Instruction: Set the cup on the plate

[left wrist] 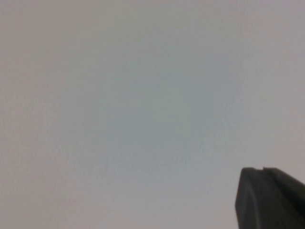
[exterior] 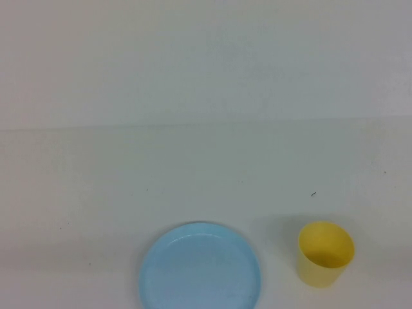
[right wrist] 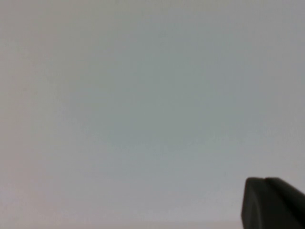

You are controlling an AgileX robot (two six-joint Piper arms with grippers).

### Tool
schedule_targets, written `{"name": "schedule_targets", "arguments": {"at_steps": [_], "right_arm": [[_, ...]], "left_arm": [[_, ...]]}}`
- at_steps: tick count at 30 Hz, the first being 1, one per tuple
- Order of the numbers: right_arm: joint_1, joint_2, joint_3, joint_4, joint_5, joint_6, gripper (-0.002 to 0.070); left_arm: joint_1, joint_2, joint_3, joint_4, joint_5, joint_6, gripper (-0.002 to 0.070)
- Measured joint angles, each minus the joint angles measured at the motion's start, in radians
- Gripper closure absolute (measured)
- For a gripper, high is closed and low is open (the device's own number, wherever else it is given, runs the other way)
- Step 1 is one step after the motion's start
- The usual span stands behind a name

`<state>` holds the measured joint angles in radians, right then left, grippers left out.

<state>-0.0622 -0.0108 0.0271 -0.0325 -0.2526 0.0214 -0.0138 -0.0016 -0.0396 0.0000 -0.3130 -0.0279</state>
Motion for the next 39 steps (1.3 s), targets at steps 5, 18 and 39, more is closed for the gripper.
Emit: {"name": "schedule_targets", "arguments": {"at_steps": [5,18,39], "right_arm": [[0.000,0.000,-0.061,0.004,0.292,0.049,0.0676],[0.000,0.159,-0.328,0.013,0.765,-0.006,0.0676],[0.019,0.468,-0.578,0.579,1.072,-0.502,0.0676]], "left_arm": [[0.000,0.008,-0.146,0.095,0.299,0.005,0.0675],[0.000,0.324,-0.355,-0.259,0.696,0.028,0.0675],[0.000,0.845,-0.533,-0.813,1.114,0.708,0.0321]]}}
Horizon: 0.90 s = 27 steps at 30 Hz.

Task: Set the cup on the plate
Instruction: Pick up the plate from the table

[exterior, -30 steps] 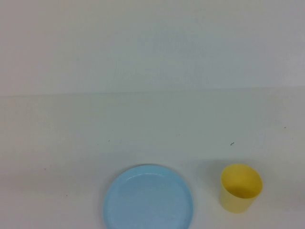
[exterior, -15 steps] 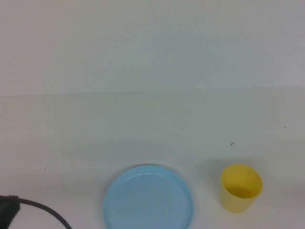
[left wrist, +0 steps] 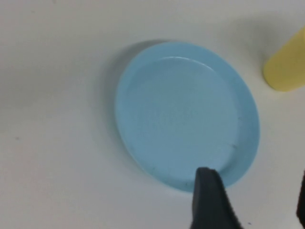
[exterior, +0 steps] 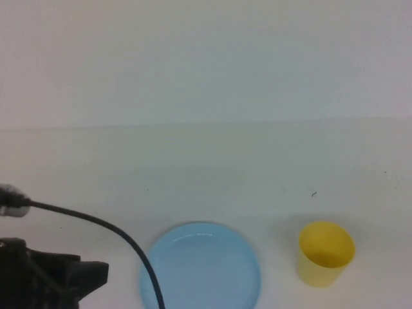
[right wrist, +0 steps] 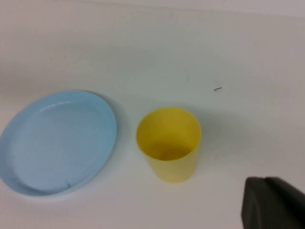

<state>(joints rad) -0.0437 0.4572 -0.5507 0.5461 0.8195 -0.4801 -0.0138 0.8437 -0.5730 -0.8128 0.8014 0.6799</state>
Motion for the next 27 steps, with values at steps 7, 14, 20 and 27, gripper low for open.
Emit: {"name": "schedule_targets", "arguments": {"at_steps": [7,14,20,27], "right_arm": [[0.000,0.013,0.000,-0.041,0.033,-0.016,0.0675],[0.000,0.148,-0.002,-0.180,0.121,0.007,0.0489],[0.000,0.232,-0.016,-0.159,0.121,0.009,0.0237],[0.000,0.258,-0.036,-0.149,0.116,0.009,0.0200]], "left_arm": [[0.000,0.171,-0.057,-0.068,0.068,0.062,0.0280],[-0.032,0.327,-0.110,-0.058,0.041,0.091,0.0314],[-0.233,0.456,-0.194,0.069,-0.087,0.007,0.0319],[-0.303,0.608,-0.280,0.268,-0.170,-0.170,0.0319]]}}
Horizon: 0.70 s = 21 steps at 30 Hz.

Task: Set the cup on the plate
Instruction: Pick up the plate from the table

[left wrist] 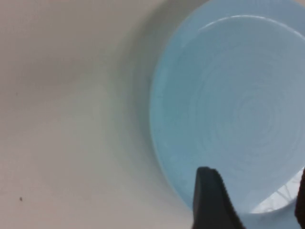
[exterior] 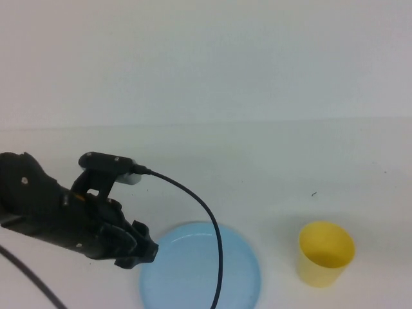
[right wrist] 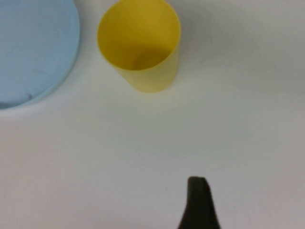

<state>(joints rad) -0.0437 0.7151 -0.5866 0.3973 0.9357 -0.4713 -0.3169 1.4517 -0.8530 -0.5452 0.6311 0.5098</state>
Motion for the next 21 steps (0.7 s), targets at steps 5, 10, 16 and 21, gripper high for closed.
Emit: {"name": "schedule_targets", "arguments": {"at_steps": [5,10,16,21], "right_arm": [[0.000,0.000,-0.002,0.002,-0.002,0.000,0.0196],[0.000,0.000,-0.002,0.033,-0.023,0.006,0.0214],[0.000,0.000,-0.002,0.045,-0.029,0.008,0.0240],[0.000,0.000,-0.002,0.049,-0.029,0.008,0.0243]], "left_arm": [[0.002,0.099,-0.022,0.008,-0.025,0.002,0.0293],[0.002,0.179,-0.071,0.081,-0.006,-0.023,0.0277],[0.002,0.247,-0.126,0.095,-0.024,-0.056,0.0274],[0.002,0.303,-0.151,0.097,-0.020,-0.067,0.0278]]}}
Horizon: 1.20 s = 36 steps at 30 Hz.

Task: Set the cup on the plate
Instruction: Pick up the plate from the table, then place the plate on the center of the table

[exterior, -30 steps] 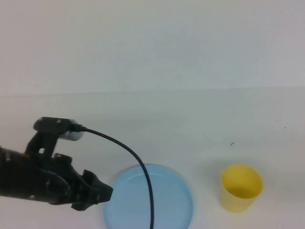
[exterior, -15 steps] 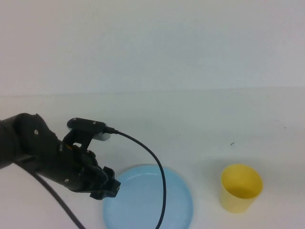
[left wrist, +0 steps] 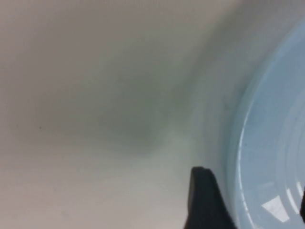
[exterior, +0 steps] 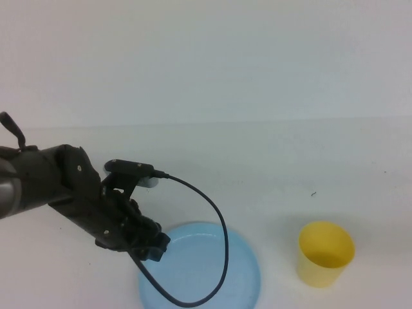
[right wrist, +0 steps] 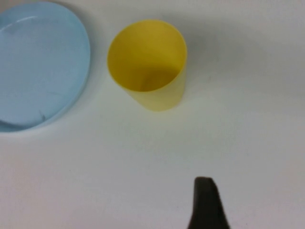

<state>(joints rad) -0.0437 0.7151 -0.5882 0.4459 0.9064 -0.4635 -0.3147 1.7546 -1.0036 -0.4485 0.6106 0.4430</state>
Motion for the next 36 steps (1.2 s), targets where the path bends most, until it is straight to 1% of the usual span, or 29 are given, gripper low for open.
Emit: {"name": "schedule_targets", "arguments": {"at_steps": [3,7,11,12,14,16,17,19,24,28,32,36], "right_arm": [[0.000,0.001,0.000,0.002,0.000,0.000,0.0244],[0.000,0.001,0.000,0.002,-0.002,0.000,0.0248],[0.000,0.001,0.000,0.002,-0.020,0.000,0.0284],[0.000,0.001,0.000,0.002,-0.024,0.000,0.0300],[0.000,0.001,0.000,0.002,-0.034,0.000,0.0330],[0.000,0.001,0.000,0.002,-0.039,0.000,0.0353],[0.000,0.001,0.000,0.002,-0.041,0.000,0.0363],[0.000,0.001,0.000,0.002,-0.046,0.000,0.0373],[0.000,0.001,0.000,0.030,-0.063,0.000,0.0379],[0.000,0.001,0.000,0.061,-0.087,0.000,0.0380],[0.000,0.003,0.000,0.061,-0.113,0.000,0.0381],[0.000,0.031,0.000,0.062,-0.116,0.000,0.0381]], "left_arm": [[0.000,0.024,-0.004,0.000,-0.003,0.000,0.0299],[0.000,0.063,-0.004,0.004,0.002,0.040,0.0327],[0.000,0.084,-0.005,0.006,0.019,0.046,0.0363],[0.000,0.088,-0.006,0.006,0.019,0.048,0.0389],[0.000,0.089,-0.006,0.006,0.019,0.053,0.0468],[0.000,0.090,-0.006,0.001,0.019,0.073,0.0579],[0.000,0.090,-0.006,-0.006,0.019,0.079,0.0610],[0.000,0.091,-0.014,-0.027,0.014,0.093,0.0643],[0.000,0.093,-0.118,-0.090,0.055,0.132,0.0667],[-0.034,0.099,-0.202,-0.091,0.068,0.132,0.0668],[-0.075,0.131,-0.246,-0.089,0.067,0.134,0.0668],[-0.099,0.183,-0.275,-0.062,0.047,0.143,0.0668]]}}
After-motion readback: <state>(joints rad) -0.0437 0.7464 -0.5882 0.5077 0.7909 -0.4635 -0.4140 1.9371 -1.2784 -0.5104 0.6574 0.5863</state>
